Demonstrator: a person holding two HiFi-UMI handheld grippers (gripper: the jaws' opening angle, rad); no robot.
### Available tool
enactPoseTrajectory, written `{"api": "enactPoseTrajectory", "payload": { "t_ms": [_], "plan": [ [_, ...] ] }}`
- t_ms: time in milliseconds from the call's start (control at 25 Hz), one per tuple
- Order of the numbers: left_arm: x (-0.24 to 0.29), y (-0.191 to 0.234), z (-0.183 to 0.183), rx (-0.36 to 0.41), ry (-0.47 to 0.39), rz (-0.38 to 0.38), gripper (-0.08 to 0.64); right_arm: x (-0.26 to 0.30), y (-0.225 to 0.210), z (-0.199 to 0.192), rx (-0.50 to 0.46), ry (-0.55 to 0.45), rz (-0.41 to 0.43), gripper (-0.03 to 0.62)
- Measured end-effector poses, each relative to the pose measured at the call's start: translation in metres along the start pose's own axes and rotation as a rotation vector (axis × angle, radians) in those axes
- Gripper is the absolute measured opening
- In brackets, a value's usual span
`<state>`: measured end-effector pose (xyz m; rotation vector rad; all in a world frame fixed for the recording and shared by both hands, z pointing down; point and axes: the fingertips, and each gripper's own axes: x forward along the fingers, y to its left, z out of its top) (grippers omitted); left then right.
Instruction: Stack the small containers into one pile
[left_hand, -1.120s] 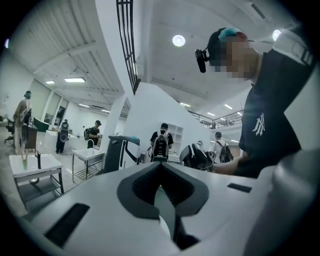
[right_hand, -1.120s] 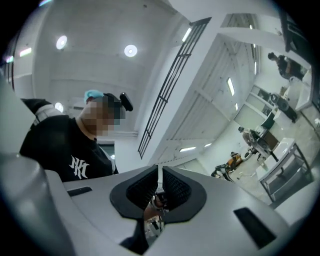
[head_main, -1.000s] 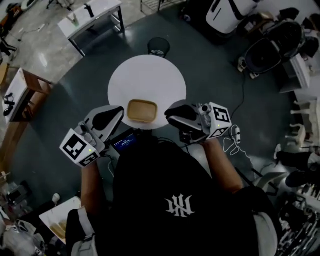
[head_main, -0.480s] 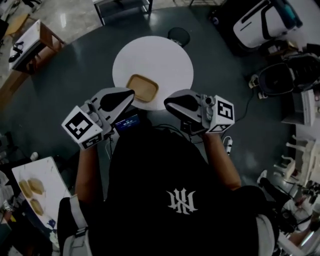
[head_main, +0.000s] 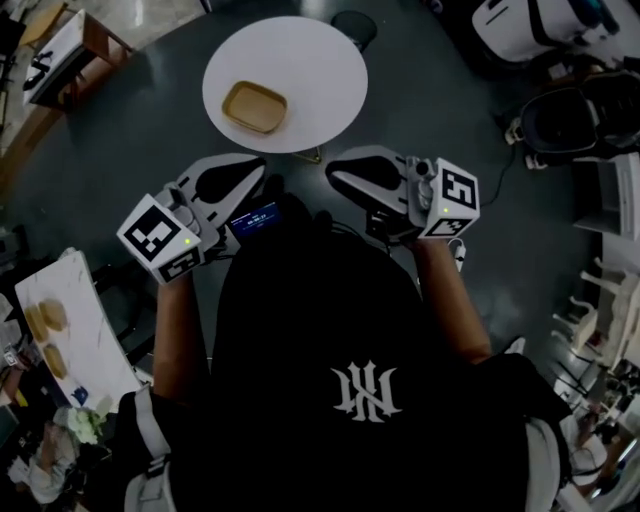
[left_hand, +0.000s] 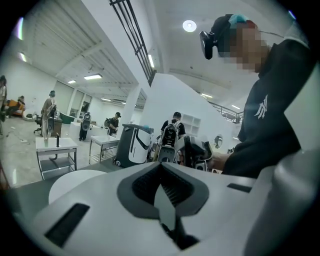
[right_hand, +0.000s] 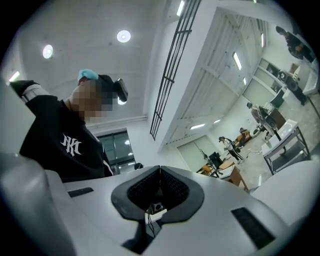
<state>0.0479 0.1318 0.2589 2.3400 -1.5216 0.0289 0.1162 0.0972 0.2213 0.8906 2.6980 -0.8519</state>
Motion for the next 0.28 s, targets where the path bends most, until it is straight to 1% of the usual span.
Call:
{"api": "enactPoseTrajectory", "payload": {
  "t_ms": [280],
  "plan": [
    [0.003, -0.03, -0.012, -0.004, 0.048, -0.013, 0.003, -0.012, 0.025, 0.002, -0.019, -0.035, 0.009, 0.037]
  ]
}}
